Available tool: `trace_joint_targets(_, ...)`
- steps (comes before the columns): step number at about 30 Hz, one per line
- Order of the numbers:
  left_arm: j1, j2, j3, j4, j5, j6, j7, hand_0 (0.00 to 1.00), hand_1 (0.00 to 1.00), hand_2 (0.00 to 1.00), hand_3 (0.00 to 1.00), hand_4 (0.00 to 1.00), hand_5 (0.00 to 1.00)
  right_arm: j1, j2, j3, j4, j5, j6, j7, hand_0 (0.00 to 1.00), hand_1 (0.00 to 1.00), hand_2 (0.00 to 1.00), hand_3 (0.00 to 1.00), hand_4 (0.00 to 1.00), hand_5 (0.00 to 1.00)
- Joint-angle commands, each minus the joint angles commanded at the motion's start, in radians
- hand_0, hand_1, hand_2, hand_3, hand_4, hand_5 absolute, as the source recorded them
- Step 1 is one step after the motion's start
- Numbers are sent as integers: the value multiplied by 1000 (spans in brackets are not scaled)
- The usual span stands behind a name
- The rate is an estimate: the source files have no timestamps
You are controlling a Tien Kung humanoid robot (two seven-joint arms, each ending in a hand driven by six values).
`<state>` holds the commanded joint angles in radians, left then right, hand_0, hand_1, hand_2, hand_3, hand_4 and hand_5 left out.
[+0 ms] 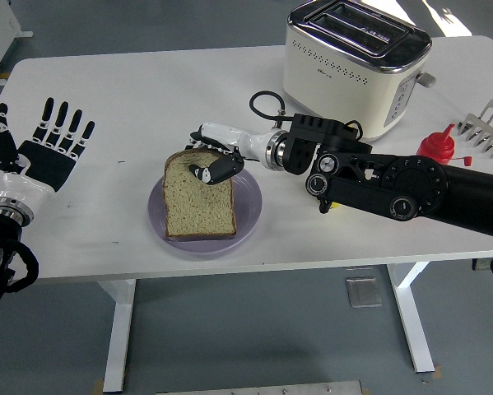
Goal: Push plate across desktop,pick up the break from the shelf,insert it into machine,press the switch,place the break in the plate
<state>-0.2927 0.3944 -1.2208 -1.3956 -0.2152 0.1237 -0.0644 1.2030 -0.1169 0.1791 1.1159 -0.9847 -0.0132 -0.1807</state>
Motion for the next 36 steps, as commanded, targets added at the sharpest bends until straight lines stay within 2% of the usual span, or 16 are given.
trace_joint_targets(5,-2,0,-1,3,2,0,0,780,679,621,632,758,998,-1,1,-2,-14,6,17,6,301,454,480,506,329,2)
trace_joint_targets(6,-2,0,-1,4,3,0,-1,780,679,621,631,758,998,-1,1,-2,-17,8,20,7,379,519,530,517,351,2)
trace_joint_targets(11,-4,-1,-9,11,9,0,-2,780,679,621,631,758,998,-3,1,-6,-29,13,42,13,379,519,530,517,351,2)
trace_joint_targets(12,-4,-1,-10,12,10,0,-2,780,679,621,631,758,998,-3,1,-7,-30,13,46,15,456,569,560,524,456,88)
trace_joint_targets(17,-3,-2,-16,17,13,-1,-3,780,679,621,631,758,998,-3,-1,-9,-36,13,74,24,456,569,560,524,456,88)
trace_joint_targets(18,-3,-2,-17,17,13,0,-3,780,679,620,631,758,998,-3,-1,-10,-37,13,80,26,574,625,604,554,680,279)
trace_joint_targets(25,-1,-2,-27,19,19,0,-4,780,679,620,631,759,998,-4,-2,-13,-43,17,101,36,589,632,618,567,701,304)
trace_joint_targets(36,5,0,-59,24,31,-1,-5,780,679,620,630,761,998,-3,-5,-10,-49,9,100,43,592,638,624,569,700,302)
